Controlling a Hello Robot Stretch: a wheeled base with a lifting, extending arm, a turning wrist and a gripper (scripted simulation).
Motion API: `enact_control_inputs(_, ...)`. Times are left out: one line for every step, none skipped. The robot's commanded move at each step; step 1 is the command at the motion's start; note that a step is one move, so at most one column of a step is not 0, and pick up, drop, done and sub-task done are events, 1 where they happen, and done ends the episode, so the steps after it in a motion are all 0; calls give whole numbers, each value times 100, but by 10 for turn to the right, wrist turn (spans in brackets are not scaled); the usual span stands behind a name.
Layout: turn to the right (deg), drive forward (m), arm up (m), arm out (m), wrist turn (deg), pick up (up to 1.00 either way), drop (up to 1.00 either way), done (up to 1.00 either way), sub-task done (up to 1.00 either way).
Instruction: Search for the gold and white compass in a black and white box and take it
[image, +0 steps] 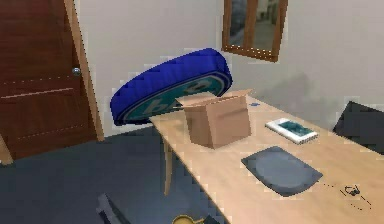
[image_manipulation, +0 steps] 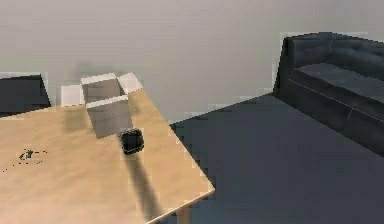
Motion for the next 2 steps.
enact_control_inputs(-150, 0, 0, 0, 0, 0, 0, 0, 0)
enact_control_inputs(0, 0, 50, 0, 0, 0, 0, 0, 0)
